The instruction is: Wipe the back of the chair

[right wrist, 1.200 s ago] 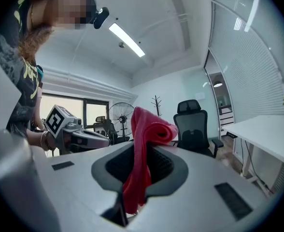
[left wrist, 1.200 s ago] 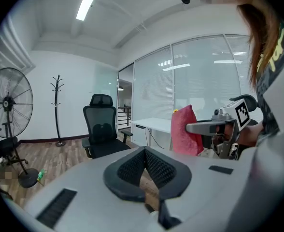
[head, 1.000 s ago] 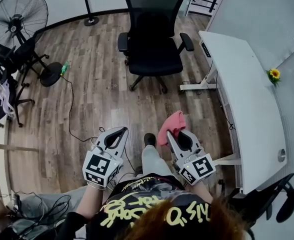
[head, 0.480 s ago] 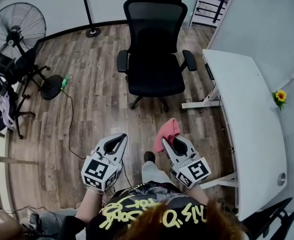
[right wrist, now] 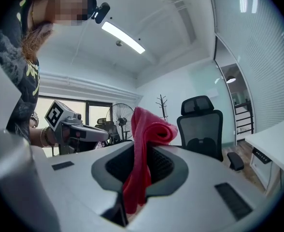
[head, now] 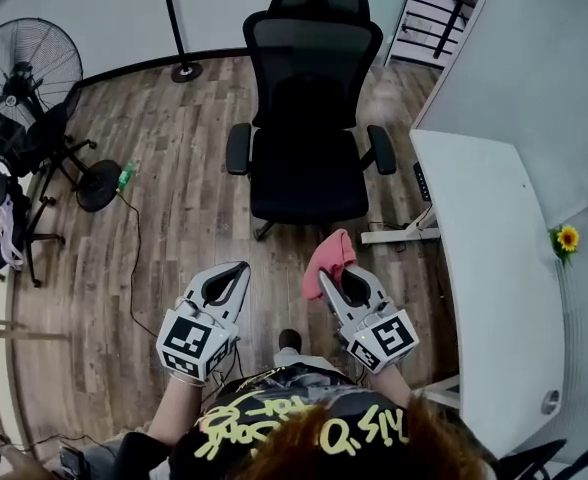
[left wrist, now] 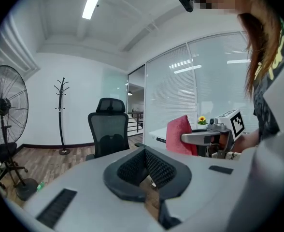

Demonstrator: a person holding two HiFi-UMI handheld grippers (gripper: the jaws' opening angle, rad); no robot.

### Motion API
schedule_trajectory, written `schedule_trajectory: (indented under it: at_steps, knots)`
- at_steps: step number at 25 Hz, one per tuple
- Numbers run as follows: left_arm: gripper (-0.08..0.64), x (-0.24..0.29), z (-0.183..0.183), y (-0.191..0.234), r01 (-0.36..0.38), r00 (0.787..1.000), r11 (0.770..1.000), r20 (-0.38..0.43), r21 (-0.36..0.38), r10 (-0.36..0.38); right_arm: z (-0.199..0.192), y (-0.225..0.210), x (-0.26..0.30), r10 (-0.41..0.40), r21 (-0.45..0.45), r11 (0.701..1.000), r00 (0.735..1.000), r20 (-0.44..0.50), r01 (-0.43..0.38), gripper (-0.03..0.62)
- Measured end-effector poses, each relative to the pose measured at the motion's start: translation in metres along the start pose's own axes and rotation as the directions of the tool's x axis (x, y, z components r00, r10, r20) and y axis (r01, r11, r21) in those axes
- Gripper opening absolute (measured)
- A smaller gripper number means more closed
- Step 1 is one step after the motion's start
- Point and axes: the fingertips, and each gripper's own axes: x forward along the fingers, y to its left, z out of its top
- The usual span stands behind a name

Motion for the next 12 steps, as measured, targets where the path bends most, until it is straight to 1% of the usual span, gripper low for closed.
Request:
schedule_trajectory:
  at_steps: [9,12]
  knots:
    - [-0.008,0.047,0.009,0.017,-0.044,0.999,0.999,-0.010,-0.009,0.044,-0.005,-0.057,0.028,0.028,0.024,0.999,1.000,-0.008,-0.028,0.061]
    - [-0.008,0.055,0.002,0.015,-0.037,0.999,0.999,-0.038,-0.012,0.037,-0.010,-0.064,0.034,0.041,0.036,0.999,0.999,-0.009,-0.041,0.061]
